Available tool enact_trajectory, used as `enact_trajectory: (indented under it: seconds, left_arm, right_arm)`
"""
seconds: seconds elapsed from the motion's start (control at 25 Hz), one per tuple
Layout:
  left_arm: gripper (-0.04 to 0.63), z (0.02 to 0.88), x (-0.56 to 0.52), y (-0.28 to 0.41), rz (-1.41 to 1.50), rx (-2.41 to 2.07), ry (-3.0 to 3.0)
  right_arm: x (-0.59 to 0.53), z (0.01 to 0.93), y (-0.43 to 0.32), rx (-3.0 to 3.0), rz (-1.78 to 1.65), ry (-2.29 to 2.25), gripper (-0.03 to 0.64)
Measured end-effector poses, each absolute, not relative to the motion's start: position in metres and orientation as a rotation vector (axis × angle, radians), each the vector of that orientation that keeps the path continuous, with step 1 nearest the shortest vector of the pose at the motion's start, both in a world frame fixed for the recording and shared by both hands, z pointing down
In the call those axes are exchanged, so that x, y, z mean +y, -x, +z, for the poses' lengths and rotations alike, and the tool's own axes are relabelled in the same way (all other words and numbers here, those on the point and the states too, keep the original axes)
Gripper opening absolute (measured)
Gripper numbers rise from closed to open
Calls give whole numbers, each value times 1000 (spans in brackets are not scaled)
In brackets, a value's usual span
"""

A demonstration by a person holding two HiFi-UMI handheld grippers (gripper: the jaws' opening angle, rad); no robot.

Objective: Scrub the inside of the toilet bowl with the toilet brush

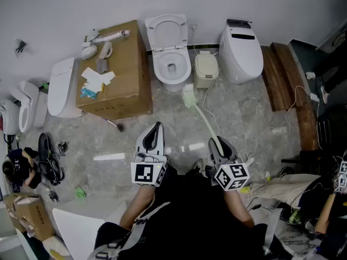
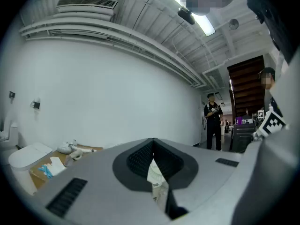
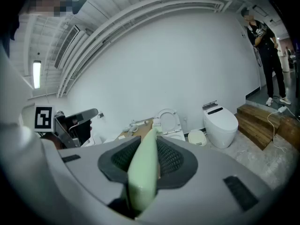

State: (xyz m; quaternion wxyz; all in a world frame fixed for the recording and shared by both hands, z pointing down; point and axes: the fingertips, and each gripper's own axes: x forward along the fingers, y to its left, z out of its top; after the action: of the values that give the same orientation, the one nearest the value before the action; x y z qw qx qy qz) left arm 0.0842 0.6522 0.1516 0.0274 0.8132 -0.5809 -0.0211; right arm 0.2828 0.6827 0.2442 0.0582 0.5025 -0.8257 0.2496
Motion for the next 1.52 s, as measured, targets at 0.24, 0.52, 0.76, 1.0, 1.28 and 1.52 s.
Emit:
enact_trajectory:
  seconds: [0.24, 0.52, 0.76, 1.0, 1.28, 1.52]
  left_arm:
    - [6, 154, 655, -74, -66, -1789, -2511]
    - [6, 161, 654, -45, -70, -1766, -2510]
    - [6, 170, 656, -10, -59, -1728, -2521]
    - [6, 181, 651, 22, -34, -1715, -2514]
    - [6, 190, 624, 42, -31, -1736, -2463]
    - [6, 193, 565, 49, -14, -1768, -2446]
  right_arm:
    - [684, 248, -273, -2497, 759, -1529, 114]
    - [679, 251, -250, -2481, 815, -1574, 114]
    - [678, 259, -214, -2446, 810, -1596, 114]
    - [663, 265, -184, -2427, 803, -1617, 114]
    - [629, 275, -162, -2412, 838, -1558, 114]
    - [560, 287, -152, -2421, 868, -1523, 114]
